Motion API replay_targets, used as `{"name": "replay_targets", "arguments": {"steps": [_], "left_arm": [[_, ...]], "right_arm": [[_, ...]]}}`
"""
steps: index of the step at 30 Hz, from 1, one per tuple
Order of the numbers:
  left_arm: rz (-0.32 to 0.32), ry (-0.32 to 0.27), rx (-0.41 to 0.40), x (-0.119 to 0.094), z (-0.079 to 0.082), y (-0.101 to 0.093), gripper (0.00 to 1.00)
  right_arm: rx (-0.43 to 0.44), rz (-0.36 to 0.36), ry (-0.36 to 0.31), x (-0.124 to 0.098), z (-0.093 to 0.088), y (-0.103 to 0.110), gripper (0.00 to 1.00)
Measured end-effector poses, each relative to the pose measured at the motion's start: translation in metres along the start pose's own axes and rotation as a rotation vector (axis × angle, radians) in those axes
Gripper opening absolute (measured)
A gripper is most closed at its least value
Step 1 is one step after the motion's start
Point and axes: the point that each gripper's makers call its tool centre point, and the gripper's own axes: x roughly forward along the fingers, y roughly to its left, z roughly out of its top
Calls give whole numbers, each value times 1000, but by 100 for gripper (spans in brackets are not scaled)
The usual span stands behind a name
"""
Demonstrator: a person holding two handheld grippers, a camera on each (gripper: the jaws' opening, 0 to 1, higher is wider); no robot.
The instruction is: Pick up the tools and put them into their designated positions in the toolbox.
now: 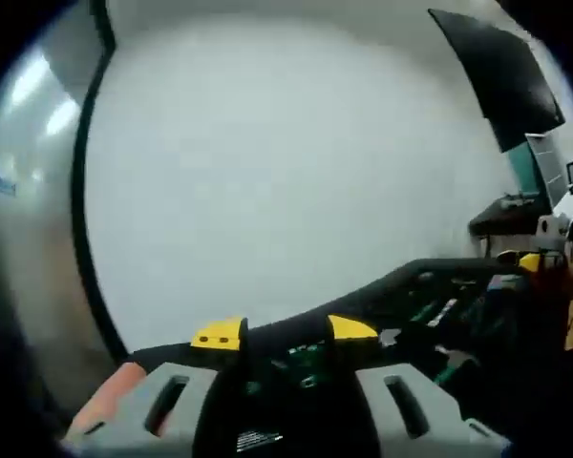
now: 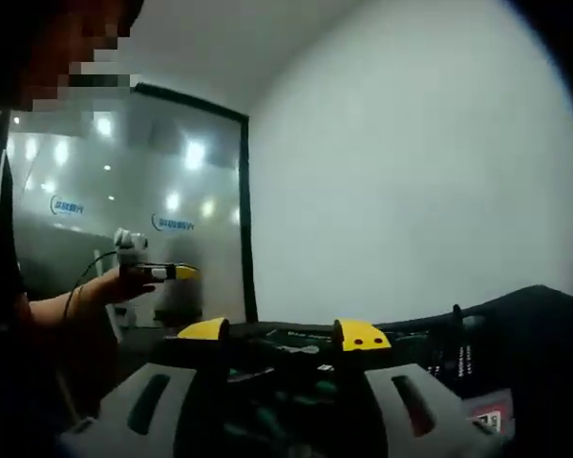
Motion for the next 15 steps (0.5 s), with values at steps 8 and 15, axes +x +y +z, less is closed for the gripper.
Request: {"name": "replay_targets", "arguments": {"steps": [8,15], "left_arm": [[373,266,-127,-35,-119,102,33],[465,374,-291,-54,-208,103,41]], "right_arm": [[-16,0,0,-1,1,-1,40],[-5,0,10,-1,-1,-1,40]]}}
